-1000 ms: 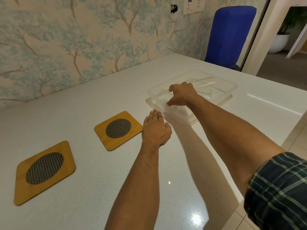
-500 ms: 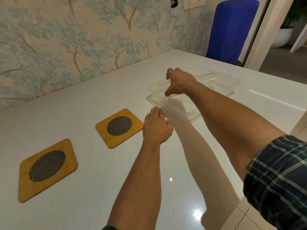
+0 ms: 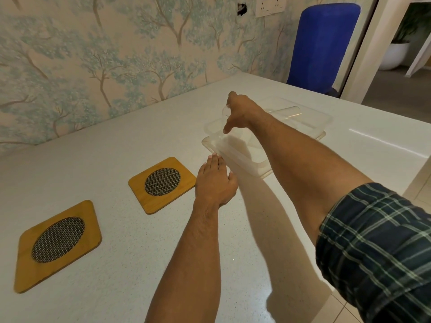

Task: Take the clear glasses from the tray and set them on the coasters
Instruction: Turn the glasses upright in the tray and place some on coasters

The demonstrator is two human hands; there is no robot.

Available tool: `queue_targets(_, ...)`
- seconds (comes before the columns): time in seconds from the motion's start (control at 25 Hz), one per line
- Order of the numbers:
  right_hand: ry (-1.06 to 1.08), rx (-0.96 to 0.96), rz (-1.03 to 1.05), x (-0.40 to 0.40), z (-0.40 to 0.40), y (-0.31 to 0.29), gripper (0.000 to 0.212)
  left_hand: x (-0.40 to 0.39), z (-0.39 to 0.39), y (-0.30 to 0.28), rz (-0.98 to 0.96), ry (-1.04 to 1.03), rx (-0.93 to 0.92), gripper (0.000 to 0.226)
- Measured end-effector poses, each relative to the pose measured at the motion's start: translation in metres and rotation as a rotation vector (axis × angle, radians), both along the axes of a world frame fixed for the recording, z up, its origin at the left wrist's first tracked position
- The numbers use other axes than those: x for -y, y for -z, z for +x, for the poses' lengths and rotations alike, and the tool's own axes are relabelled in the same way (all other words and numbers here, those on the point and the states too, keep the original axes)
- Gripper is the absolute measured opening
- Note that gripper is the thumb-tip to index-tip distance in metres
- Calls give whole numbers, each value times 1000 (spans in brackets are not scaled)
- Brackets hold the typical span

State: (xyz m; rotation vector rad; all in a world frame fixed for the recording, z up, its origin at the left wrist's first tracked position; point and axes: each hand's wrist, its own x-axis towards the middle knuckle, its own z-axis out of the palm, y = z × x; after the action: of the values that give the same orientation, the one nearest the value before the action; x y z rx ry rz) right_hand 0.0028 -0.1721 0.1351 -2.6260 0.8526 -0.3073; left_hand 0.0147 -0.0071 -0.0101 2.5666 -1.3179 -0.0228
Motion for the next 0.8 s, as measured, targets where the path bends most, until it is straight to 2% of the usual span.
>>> queue_targets(0.4, -121, 100, -32, -3, 17, 23, 82, -1, -1, -1, -25, -4, -8, 69)
queue_targets(0.6, -102, 163, 73, 7, -3, 18, 103, -2, -1, -4, 15, 0, -21, 70)
queue_targets(0.72, -1, 190, 85, 29, -26, 13, 88, -3, -2, -7, 11, 11, -43, 70)
queue_targets(0.8, 30, 88, 56, 46, -44, 12, 72, -4, -3, -8, 10, 17, -46, 70)
